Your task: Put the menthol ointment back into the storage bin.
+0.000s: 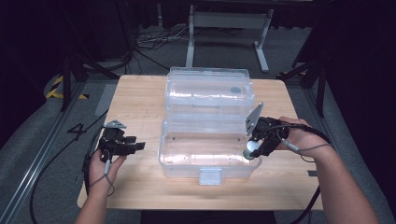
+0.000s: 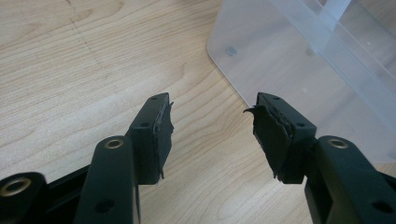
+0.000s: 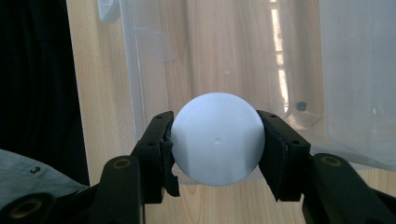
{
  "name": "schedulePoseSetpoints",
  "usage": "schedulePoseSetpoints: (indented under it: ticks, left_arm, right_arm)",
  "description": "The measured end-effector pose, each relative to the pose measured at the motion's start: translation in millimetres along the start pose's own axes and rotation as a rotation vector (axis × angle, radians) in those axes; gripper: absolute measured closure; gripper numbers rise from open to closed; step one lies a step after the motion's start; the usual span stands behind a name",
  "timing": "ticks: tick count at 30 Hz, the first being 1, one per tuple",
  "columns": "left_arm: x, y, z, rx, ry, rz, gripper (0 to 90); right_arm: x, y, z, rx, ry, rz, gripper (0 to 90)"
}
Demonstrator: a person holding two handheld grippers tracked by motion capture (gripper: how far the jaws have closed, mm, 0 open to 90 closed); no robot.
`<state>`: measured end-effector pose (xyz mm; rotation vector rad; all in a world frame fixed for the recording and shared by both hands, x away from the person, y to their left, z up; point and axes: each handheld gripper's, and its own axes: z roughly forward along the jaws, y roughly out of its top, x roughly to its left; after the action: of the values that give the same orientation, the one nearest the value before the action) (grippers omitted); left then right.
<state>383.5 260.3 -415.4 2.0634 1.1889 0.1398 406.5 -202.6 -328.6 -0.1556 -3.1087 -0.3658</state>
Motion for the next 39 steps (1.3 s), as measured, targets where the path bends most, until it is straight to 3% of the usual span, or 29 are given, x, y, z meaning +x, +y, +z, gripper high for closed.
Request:
schedulePoseSetpoints:
  ticks: [39]
  left_arm:
    - [1.9,-0.9,0.5,0.003,0.001,-0.001,47.0]
  right_arm:
    - [-11.7,-0.1,46.1,0.061,0.074,0.010,50.0]
